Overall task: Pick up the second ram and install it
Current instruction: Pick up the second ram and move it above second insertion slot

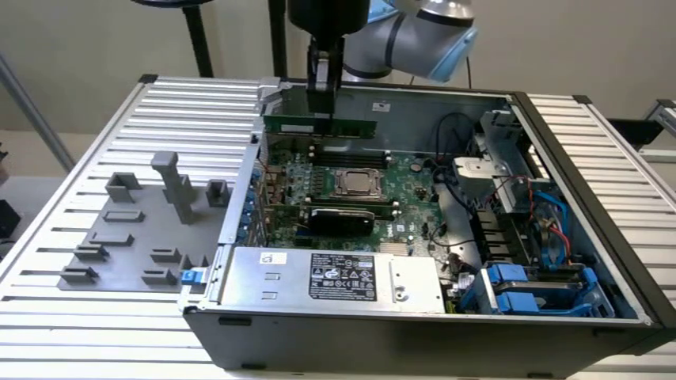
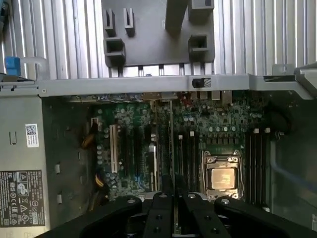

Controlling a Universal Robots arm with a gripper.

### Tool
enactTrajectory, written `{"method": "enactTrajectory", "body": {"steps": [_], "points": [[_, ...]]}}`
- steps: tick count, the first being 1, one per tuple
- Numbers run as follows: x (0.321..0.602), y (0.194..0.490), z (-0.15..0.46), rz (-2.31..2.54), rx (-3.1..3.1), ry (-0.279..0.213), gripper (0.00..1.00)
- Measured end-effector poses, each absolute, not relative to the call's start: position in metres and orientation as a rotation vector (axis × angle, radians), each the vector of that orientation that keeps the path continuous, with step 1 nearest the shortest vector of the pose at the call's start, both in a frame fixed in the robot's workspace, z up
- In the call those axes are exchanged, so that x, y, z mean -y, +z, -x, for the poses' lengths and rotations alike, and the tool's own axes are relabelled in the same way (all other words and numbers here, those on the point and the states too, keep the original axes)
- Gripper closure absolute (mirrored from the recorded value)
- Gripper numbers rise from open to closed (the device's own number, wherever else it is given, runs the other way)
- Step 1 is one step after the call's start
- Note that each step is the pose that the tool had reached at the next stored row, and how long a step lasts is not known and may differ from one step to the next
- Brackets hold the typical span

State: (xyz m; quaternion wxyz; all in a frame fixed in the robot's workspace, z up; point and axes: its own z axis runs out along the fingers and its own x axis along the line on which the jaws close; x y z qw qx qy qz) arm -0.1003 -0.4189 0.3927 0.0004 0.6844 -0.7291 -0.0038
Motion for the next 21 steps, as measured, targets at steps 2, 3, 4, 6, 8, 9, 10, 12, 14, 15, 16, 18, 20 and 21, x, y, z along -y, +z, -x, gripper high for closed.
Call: {"method": "enactTrajectory", "body": {"steps": [2, 3, 4, 6, 8, 9, 10, 12, 14, 15, 16, 18, 20, 21], "points": [[0.413, 0.389, 0.094, -2.149, 2.29, -0.012, 1.0], [0.41, 0.387, 0.091, -2.149, 2.29, -0.012, 1.0], [0.407, 0.385, 0.089, -2.149, 2.29, -0.012, 1.0], [0.401, 0.382, 0.084, -2.149, 2.29, -0.012, 1.0], [0.394, 0.378, 0.08, -2.149, 2.29, -0.012, 1.0], [0.391, 0.376, 0.077, -2.149, 2.29, -0.012, 1.0], [0.388, 0.375, 0.075, -2.149, 2.29, -0.012, 1.0], [0.382, 0.371, 0.071, -2.149, 2.29, -0.012, 1.0], [0.377, 0.367, 0.066, -2.149, 2.29, -0.012, 1.0], [0.375, 0.365, 0.064, -2.149, 2.29, -0.012, 1.0], [0.374, 0.364, 0.062, -2.149, 2.29, -0.012, 1.0], [0.371, 0.36, 0.057, -2.149, 2.29, -0.012, 1.0], [0.369, 0.356, 0.054, -2.149, 2.29, -0.012, 1.0], [0.368, 0.355, 0.053, -2.149, 2.291, -0.012, 1.0]]}}
